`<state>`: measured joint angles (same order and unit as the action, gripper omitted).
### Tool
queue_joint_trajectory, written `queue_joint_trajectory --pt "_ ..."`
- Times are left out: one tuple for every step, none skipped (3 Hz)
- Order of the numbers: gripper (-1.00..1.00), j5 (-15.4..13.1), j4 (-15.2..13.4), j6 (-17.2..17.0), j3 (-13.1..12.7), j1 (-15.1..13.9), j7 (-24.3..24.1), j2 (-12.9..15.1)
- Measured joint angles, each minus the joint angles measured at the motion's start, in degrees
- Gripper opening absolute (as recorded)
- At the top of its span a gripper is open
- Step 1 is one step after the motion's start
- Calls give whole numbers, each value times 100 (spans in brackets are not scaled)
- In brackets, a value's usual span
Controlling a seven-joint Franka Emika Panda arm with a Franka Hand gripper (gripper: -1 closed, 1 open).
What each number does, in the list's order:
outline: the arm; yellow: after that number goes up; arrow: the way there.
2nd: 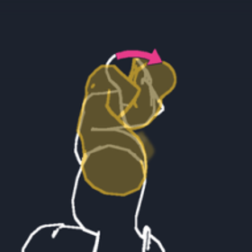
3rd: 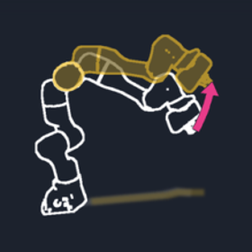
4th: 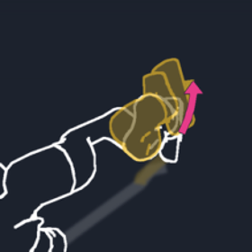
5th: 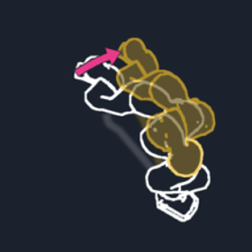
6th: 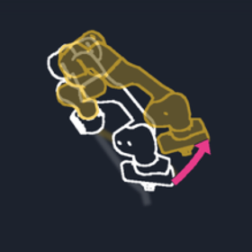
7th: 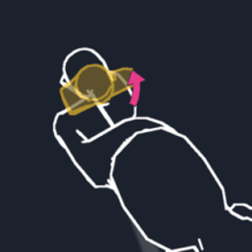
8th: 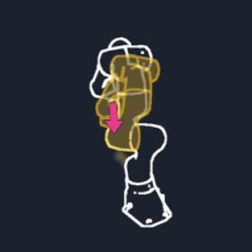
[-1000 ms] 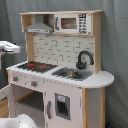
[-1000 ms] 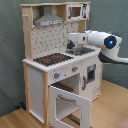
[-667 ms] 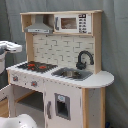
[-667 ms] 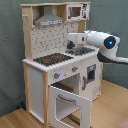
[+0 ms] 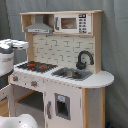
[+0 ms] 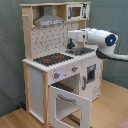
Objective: Play with the kitchen
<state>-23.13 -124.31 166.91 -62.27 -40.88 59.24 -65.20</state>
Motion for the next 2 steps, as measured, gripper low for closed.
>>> queue_joint_trajectory --pt "100 0 -189 628 181 -129 227 15" --pt "100 1 -352 1172 309 -198 336 68"
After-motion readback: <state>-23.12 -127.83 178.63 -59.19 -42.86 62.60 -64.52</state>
